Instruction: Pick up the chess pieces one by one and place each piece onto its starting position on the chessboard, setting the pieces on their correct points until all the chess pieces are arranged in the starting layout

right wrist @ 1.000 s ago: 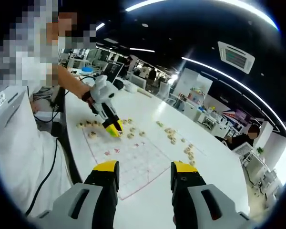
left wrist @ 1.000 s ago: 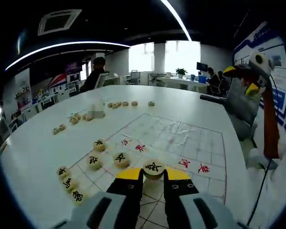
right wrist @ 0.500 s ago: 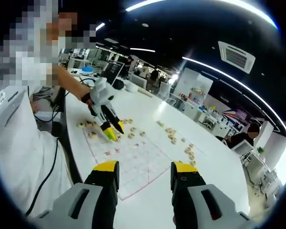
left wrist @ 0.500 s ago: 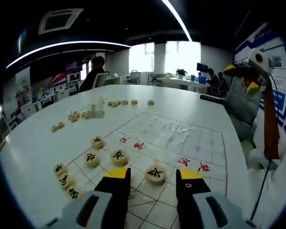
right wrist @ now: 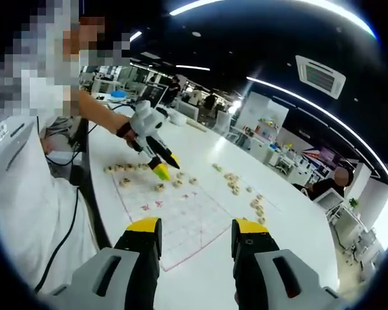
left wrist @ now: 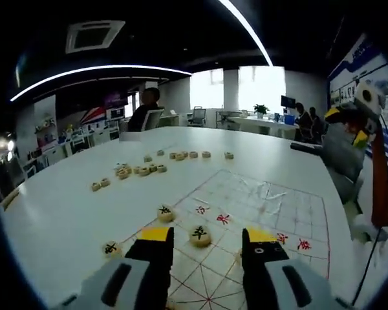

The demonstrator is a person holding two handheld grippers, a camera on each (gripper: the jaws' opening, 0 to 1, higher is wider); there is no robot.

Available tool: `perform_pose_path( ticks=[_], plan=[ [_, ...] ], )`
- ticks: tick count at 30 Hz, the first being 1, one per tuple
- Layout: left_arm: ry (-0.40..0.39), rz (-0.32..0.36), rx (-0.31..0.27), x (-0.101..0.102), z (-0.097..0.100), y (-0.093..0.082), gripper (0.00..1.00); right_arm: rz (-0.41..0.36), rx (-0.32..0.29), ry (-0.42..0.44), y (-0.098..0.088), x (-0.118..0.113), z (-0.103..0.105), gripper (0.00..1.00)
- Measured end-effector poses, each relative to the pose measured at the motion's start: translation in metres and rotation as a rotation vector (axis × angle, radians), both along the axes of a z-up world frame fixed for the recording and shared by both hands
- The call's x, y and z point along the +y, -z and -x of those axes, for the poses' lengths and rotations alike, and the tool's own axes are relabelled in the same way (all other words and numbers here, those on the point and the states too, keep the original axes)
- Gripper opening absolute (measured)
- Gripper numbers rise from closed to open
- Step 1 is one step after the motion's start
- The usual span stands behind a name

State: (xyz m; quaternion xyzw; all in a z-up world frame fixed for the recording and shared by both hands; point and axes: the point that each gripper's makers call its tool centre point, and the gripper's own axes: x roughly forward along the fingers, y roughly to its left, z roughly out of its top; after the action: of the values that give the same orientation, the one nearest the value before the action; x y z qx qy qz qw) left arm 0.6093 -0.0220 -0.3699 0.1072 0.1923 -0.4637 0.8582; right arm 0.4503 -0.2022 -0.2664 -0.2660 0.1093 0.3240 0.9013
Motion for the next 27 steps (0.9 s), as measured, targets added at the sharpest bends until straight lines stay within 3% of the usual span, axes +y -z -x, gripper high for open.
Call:
perform_pose_path(
  ticks=[10, 17, 27],
  plan=[
    [-0.105, 0.045, -0.025, -0.007, -0.067, -0.007, 0.42, 0.000, 0.001, 0.002, 0.001, -0.003, 0.000, 0.44],
    [-0.191, 0.035, -0.014, -0.012, -0.117, 0.006, 0.42, -0.002, 0.000, 0.007, 0.000, -0.005, 0.000, 0.44],
    [-0.244, -0.001, -0.013, -0.046, -0.159, 0.013, 0.41, -0.004, 0.000, 0.001, 0.001, -0.005, 0.000, 0.44]
  ],
)
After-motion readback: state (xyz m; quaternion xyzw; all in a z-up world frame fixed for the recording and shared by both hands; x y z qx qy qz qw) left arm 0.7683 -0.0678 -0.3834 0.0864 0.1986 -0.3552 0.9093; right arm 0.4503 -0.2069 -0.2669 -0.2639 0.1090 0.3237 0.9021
